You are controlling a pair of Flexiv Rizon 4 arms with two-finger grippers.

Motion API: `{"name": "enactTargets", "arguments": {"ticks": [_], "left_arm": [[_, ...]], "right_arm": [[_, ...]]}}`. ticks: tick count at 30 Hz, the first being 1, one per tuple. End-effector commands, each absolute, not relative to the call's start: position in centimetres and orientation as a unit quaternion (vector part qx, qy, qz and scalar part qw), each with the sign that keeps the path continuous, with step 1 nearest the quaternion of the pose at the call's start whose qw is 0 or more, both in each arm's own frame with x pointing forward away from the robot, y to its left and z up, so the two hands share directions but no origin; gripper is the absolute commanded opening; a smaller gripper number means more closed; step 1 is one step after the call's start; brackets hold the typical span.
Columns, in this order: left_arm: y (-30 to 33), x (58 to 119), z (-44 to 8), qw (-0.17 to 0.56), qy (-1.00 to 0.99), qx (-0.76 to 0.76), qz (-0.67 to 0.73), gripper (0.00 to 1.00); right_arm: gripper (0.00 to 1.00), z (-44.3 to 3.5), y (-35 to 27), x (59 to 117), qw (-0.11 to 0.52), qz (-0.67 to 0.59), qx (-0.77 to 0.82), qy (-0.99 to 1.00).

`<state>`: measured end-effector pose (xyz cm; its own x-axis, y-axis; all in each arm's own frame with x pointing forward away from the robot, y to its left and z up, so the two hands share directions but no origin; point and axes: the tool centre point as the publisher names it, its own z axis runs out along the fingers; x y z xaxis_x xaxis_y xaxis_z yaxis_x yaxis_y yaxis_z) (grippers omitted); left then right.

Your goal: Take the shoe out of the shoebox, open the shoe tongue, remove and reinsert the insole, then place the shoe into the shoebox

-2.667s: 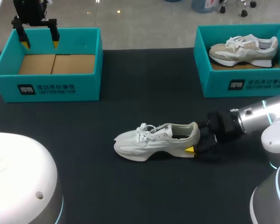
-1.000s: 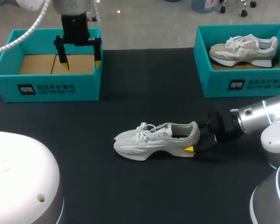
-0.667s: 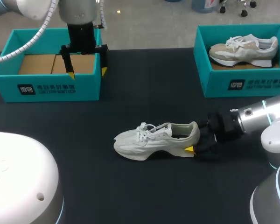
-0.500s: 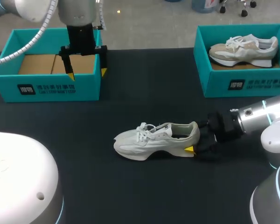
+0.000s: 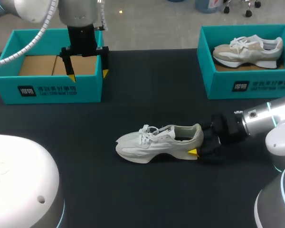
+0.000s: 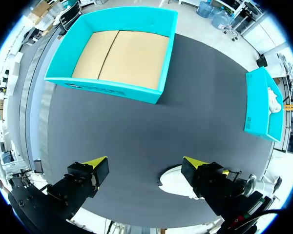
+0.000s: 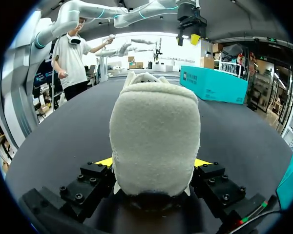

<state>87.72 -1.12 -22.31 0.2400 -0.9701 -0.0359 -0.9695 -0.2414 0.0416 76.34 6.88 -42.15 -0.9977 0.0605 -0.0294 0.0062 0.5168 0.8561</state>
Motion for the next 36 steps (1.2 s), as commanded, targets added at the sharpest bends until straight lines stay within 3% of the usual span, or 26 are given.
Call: {"name": "enactTargets", "arguments": {"ticks": [1,12,36], "left_arm": [[-1.0,87.6,-22.4,0.005,-0.616,0.787,-0.025,1.00],[-1.7,86.8,-22.5,0.016,-0.608,0.793,-0.023,1.00],[-15.3,78.8,-25.4,-0.031,-0.709,0.696,-0.109,1.00]], "right_arm": [[0.00,-42.5,7.1,76.5,0.028,0.489,0.019,0.871],[0.00,-42.5,7.1,76.5,0.028,0.489,0.019,0.871],[0.00,-42.5,7.1,76.5,0.028,0.489,0.019,0.871]]}}
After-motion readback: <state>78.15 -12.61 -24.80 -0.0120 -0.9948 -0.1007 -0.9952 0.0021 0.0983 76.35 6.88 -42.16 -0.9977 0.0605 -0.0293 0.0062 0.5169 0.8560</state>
